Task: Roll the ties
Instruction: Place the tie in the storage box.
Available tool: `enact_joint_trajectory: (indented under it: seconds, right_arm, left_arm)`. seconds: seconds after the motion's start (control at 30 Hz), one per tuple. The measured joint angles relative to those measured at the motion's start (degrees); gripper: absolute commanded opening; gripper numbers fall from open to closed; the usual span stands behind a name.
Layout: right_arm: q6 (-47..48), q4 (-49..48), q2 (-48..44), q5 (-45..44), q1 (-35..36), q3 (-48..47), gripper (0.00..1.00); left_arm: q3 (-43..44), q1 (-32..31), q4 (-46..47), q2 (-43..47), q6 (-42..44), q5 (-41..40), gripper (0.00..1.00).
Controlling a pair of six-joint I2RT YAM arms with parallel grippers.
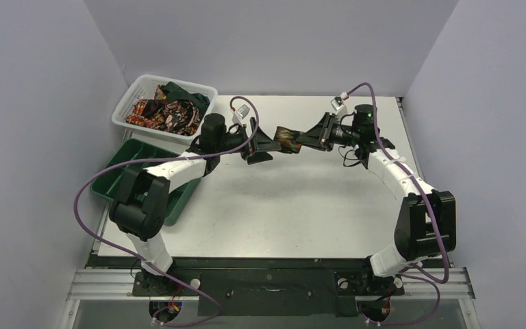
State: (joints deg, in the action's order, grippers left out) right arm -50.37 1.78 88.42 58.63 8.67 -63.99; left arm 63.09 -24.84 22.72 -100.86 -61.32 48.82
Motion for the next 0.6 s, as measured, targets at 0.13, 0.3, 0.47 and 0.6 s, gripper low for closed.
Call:
enact_joint_trajectory:
  seconds: [0.13, 0.3, 0.47, 0.6]
  right_arm:
    - [-0.26, -0.57, -1.18, 0.22, 0.50, 1.27, 0.00]
    - [1.42, 2.14, -1.22, 0.22, 1.09, 1.81, 0.00]
    - [3.91, 5.33, -1.55, 0.15, 1.95, 2.08, 0.00]
    - [5.68, 6.67, -2.05, 0.11, 2.86, 2.10, 0.00]
  left_arm:
    - [0.04, -0.66, 1.09, -0.90, -1.07, 1.60, 0.97]
    - [0.04, -1.84, 3.52, -0.96, -1.55, 4.13, 0.97]
    - [0.04, -2.51, 5.42, -0.96, -2.10, 5.20, 0.97]
    - [0.04, -2.82, 5.38, -1.18, -2.60, 5.44, 0.88]
